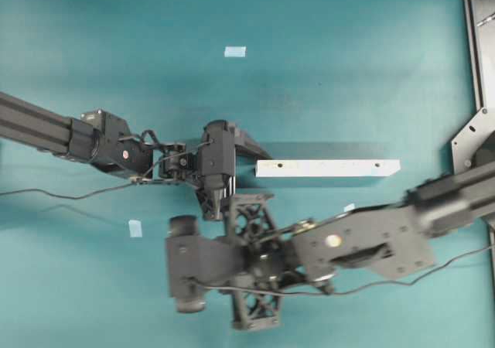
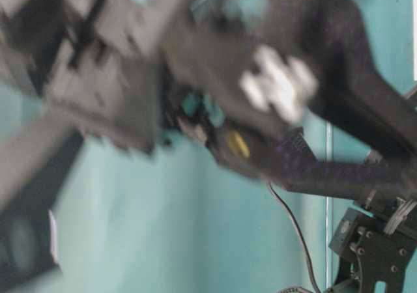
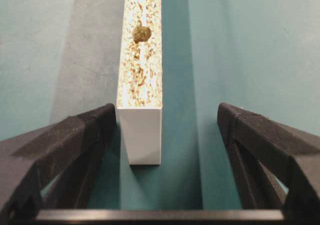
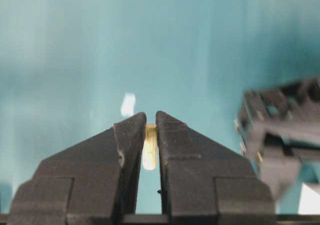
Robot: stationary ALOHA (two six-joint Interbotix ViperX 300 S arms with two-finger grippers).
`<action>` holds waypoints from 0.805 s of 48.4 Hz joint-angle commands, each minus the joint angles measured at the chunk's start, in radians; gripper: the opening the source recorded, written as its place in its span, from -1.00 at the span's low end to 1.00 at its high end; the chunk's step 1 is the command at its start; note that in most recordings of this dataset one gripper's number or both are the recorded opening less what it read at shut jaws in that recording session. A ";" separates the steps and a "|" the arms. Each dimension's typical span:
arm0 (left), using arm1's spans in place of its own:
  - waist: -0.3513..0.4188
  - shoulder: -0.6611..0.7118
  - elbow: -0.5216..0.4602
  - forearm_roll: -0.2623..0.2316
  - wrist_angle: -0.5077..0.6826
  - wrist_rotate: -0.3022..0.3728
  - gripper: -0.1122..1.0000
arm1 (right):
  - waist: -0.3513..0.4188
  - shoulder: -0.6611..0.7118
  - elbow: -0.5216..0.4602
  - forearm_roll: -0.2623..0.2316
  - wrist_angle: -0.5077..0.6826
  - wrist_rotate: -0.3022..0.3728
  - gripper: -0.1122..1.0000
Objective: Move the wooden board into place and insert the rod into its hole.
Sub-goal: 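Lift the dowel with the right gripper and carry it right of the strip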
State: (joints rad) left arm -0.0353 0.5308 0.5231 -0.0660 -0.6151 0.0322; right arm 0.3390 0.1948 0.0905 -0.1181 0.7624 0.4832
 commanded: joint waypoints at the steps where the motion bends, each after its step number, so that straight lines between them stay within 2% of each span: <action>1: 0.003 -0.003 0.002 -0.002 0.020 -0.002 0.81 | 0.005 -0.100 0.031 -0.011 -0.017 -0.002 -0.62; 21: 0.003 -0.002 0.000 -0.002 0.031 -0.003 0.81 | -0.003 -0.331 0.164 -0.103 -0.028 -0.002 -0.62; 31: 0.005 0.000 -0.018 -0.002 0.031 -0.003 0.81 | -0.043 -0.442 0.239 -0.106 -0.064 -0.003 -0.62; 39: 0.017 0.021 -0.052 -0.002 0.031 -0.003 0.79 | -0.080 -0.548 0.345 -0.112 -0.164 -0.008 -0.62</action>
State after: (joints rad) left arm -0.0322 0.5400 0.4955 -0.0660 -0.6013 0.0322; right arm 0.2730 -0.2869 0.4065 -0.2240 0.6504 0.4786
